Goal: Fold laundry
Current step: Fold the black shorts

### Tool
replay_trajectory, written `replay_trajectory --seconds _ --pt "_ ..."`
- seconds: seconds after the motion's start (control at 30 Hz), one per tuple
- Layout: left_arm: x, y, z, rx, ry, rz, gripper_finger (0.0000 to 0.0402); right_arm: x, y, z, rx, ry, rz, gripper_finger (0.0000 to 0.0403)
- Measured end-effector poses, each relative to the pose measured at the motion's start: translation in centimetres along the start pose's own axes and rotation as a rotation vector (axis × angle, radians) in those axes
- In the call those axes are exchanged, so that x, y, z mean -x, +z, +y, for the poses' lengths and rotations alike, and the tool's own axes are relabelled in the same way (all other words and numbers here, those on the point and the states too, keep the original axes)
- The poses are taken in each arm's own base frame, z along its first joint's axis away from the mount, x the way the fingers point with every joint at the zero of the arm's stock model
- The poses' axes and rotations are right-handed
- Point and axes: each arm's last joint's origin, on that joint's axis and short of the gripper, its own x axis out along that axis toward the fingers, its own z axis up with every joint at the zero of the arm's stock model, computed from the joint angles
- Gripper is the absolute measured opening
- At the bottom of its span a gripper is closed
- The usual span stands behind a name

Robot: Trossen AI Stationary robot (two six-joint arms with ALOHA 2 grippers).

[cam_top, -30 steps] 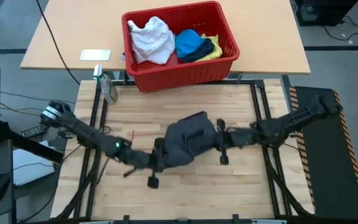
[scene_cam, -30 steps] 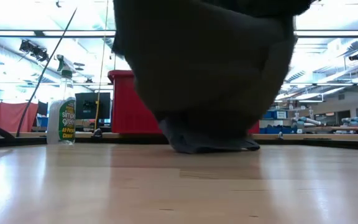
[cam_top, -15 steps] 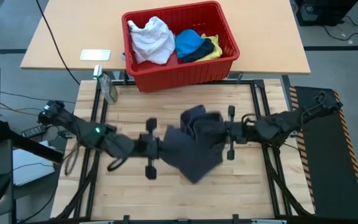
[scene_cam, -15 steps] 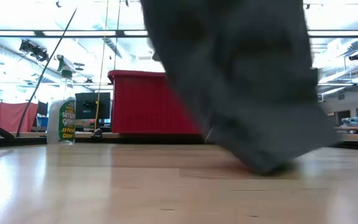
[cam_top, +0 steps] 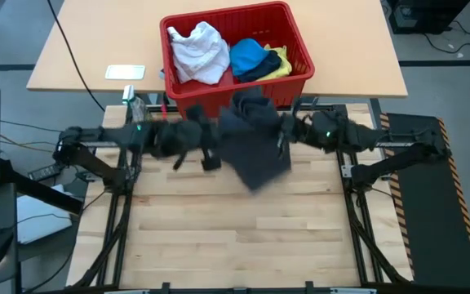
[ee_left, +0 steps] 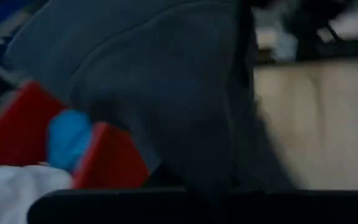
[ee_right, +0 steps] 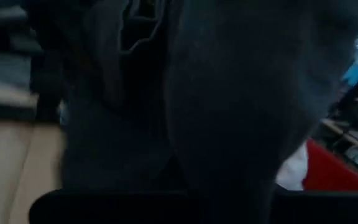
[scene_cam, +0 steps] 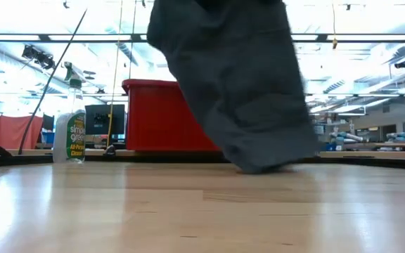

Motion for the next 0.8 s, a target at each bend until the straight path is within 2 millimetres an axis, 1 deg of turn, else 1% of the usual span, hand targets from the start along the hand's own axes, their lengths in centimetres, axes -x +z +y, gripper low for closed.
replay_trajectory --seconds 0.07,0.13,0.2,0.27,0.33,0.4,0.5,0.57,0.6,0.63,0.7,0.77,0.8 --pt "1.0 1.1 1.1 0.044 -0.037 -0.051 0.0011 0.2 0.0 -0.8 -0.083 0.025 -0.009 0.0025" --pt "2.1 2.0 1.1 0.075 -0.141 -0.092 0.0011 0.6 -0.8 -0.7 -0.164 0.078 0.084 0.0025" --pt "2.5 2.0 0.0 0.083 -0.256 -0.097 0.0011 1.1 -2.3 0.0 -0.231 0.137 0.247 0.0025" --pt "1.7 1.1 -2.3 0.107 -0.340 -0.047 0.0011 1.6 -3.8 1.4 -0.282 0.181 0.389 0.0025" --pt "0.7 -0.9 -5.2 0.139 -0.400 0.042 0.0011 2.4 -5.7 3.4 -0.325 0.230 0.475 0.0025" --pt "-0.3 -3.4 -8.6 0.190 -0.448 0.111 0.0011 3.1 -7.7 6.0 -0.368 0.292 0.519 0.0025" --pt "-1.5 -7.8 -13.7 0.284 -0.523 0.165 0.0011 4.5 -11.2 10.2 -0.479 0.412 0.548 0.0025" --pt "-1.9 -10.3 -16.2 0.341 -0.567 0.154 0.0011 5.6 -13.2 12.6 -0.567 0.479 0.533 0.0025" --pt "-2.0 -11.1 -17.0 0.358 -0.582 0.146 0.0011 6.2 -13.9 13.5 -0.612 0.497 0.514 0.0025" --pt "-2.0 -11.5 -17.4 0.372 -0.594 0.128 0.0012 6.8 -14.4 14.2 -0.645 0.501 0.491 0.0025" --pt "-2.1 -11.5 -17.2 0.376 -0.581 0.096 0.0012 7.6 -15.0 14.9 -0.672 0.474 0.449 0.0025" --pt "-2.3 -11.0 -16.2 0.344 -0.527 0.071 0.0012 7.8 -14.9 14.8 -0.659 0.413 0.416 0.0025" --pt "-2.6 -10.4 -15.5 0.321 -0.504 0.047 0.0012 7.8 -14.8 14.6 -0.650 0.389 0.399 0.0025"
